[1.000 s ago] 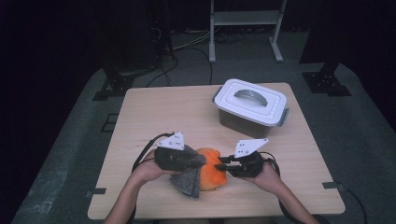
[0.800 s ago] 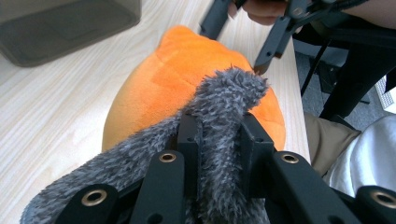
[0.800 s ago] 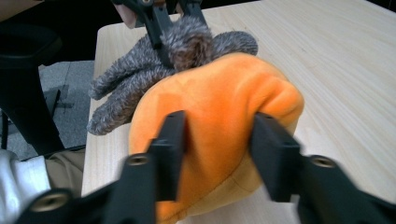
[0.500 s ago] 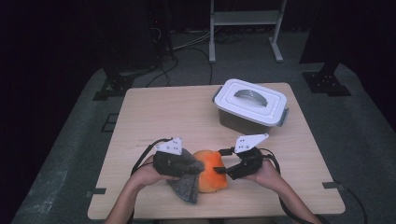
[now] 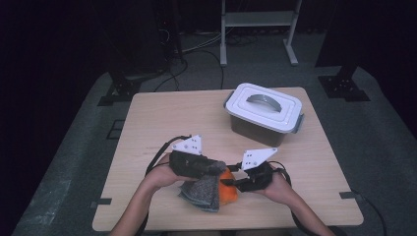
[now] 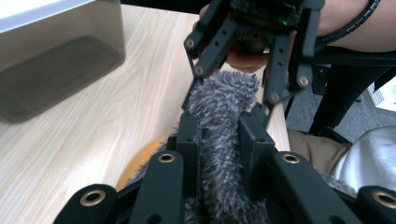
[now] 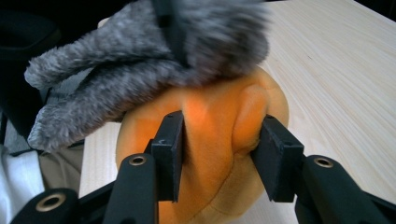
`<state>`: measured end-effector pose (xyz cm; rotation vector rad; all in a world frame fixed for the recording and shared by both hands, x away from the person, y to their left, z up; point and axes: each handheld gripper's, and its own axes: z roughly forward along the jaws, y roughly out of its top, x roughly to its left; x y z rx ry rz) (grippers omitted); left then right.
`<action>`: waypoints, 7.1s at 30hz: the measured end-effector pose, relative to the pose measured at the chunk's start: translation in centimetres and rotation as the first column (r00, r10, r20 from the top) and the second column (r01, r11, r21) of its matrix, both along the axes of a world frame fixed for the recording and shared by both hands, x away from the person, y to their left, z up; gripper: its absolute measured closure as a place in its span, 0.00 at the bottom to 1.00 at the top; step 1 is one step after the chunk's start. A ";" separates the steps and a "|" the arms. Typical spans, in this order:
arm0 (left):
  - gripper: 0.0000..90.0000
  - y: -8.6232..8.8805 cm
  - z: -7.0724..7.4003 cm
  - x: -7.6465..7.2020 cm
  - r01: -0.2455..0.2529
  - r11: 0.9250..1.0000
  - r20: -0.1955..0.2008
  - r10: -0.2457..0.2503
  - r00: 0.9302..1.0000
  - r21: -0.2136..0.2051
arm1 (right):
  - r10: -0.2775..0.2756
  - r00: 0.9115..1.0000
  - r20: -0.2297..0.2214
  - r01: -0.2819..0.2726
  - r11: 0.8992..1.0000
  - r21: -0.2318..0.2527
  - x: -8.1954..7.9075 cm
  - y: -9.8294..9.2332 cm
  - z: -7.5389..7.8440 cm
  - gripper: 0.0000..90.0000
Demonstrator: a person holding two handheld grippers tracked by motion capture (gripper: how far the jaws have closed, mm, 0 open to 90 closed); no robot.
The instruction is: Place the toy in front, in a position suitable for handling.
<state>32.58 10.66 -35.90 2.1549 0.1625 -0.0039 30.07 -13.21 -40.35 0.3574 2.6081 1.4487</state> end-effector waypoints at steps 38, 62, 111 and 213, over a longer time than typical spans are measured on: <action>0.81 1.2 -0.8 0.0 -0.009 1.000 -0.022 0.009 1.000 -0.019 | 0.063 0.998 0.015 -0.063 0.998 -0.022 -0.2 -0.6 -0.3 0.59; 0.81 3.5 -5.0 -0.5 -0.053 0.998 -0.130 0.047 0.990 -0.045 | -0.031 0.989 -0.145 0.034 0.999 0.018 0.1 -2.8 -0.6 0.44; 0.81 -0.2 -3.3 0.0 -0.023 1.000 -0.096 0.022 0.995 -0.005 | -0.061 0.985 -0.162 0.053 0.997 -0.055 0.8 -0.7 -1.4 0.57; 0.80 0.1 -3.4 -0.4 -0.014 1.000 -0.121 0.016 0.993 0.020 | -0.021 0.997 -0.077 0.016 0.998 -0.059 -0.2 -3.2 0.9 0.29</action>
